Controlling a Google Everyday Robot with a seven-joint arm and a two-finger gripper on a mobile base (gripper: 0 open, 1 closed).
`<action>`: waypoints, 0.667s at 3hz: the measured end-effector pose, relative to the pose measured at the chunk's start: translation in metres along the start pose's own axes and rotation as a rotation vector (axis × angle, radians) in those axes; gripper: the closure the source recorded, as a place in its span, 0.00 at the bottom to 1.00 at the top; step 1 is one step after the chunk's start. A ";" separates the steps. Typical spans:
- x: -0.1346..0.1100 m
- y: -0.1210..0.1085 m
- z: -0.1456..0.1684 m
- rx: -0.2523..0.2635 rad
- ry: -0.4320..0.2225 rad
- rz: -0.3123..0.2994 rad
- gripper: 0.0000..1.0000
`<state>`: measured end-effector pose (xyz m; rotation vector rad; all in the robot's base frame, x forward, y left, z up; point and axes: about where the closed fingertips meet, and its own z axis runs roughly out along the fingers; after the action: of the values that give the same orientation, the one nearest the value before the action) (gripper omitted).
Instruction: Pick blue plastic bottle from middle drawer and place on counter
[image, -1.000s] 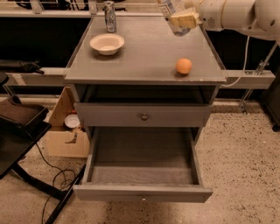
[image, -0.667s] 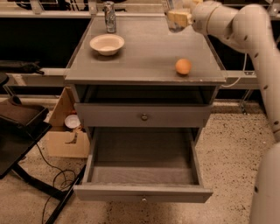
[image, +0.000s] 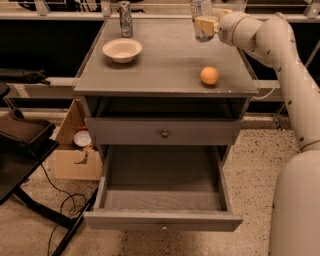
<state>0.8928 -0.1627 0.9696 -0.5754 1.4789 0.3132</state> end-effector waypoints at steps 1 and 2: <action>0.003 0.003 0.003 0.000 -0.020 0.012 1.00; 0.001 0.018 0.023 -0.030 -0.081 0.035 1.00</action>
Offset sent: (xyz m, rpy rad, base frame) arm 0.0197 0.0488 -0.0013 0.1351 -0.1025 0.0867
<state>0.9029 -0.1349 0.9652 -0.5549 1.4093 0.3824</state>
